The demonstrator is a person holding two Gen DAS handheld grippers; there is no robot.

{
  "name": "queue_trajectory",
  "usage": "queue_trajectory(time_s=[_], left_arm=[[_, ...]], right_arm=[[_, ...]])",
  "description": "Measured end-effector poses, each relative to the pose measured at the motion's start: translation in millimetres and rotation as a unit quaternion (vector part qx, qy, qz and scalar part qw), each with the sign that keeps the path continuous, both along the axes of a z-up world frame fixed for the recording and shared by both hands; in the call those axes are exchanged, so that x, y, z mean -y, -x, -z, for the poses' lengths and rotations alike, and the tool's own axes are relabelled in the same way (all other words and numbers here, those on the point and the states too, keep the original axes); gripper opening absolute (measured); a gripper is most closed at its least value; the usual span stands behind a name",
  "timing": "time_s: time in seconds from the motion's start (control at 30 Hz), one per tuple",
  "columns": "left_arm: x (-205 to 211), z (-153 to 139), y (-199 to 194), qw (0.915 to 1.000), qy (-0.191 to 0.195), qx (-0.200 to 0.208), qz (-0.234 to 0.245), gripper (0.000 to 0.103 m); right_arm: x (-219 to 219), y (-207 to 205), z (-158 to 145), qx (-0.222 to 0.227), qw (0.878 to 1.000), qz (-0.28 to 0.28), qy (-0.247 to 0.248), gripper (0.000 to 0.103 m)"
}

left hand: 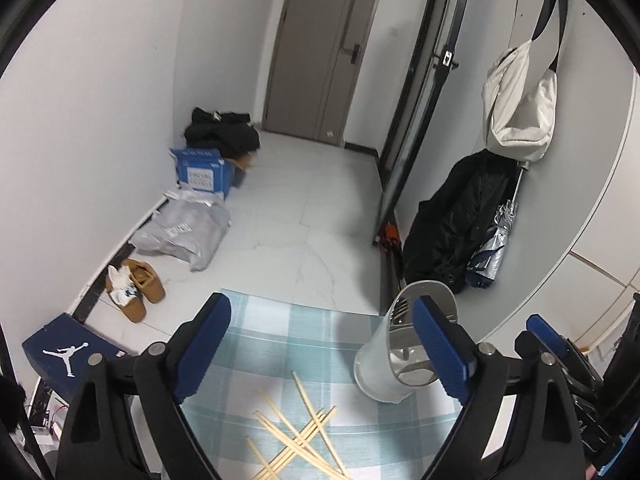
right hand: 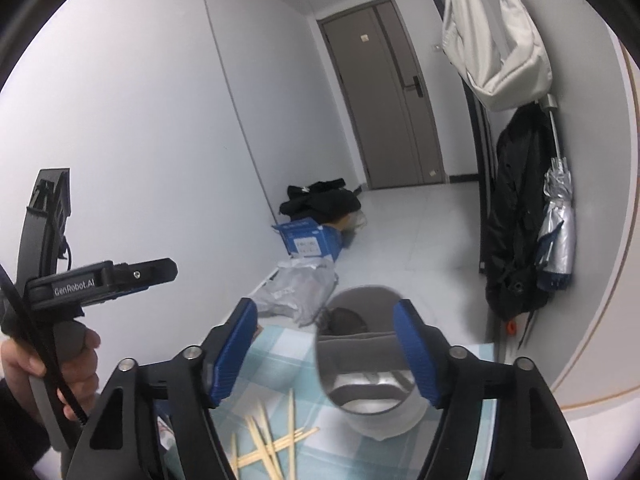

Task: Organize utensils
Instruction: 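Lower the right gripper onto a wooden chopstick and close on it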

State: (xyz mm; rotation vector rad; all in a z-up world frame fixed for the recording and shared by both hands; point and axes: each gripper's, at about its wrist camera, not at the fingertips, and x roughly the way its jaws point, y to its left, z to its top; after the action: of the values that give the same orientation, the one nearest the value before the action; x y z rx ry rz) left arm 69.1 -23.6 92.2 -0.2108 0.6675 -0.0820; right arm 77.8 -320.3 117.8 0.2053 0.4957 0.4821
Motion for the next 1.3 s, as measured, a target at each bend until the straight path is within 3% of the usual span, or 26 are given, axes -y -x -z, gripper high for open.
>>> queue_trajectory(time_s=[0.3, 0.73, 1.03, 1.3], left_arm=[[-17.5, 16.1, 31.7, 0.9993, -0.009, 0.027, -0.026, 0.101], [-41.8, 68.2, 48.5, 0.9984, -0.01, -0.004, -0.056, 0.102], [-68.1, 120.8, 40.2, 0.9955, 0.037, -0.067, -0.057, 0.102], [-87.2, 125.2, 29.7, 0.9908, 0.087, -0.093, -0.046, 0.102]], right_arm=[[-27.0, 29.6, 15.0, 0.011, 1.0, -0.012, 0.013, 0.086], [-55.9, 48.6, 66.7, -0.025, 0.998, -0.029, 0.042, 0.094], [-69.1, 37.3, 106.2, -0.101, 0.991, -0.03, 0.077, 0.094], [-106.9, 28.5, 135.9, -0.154, 0.978, -0.088, 0.111, 0.094]])
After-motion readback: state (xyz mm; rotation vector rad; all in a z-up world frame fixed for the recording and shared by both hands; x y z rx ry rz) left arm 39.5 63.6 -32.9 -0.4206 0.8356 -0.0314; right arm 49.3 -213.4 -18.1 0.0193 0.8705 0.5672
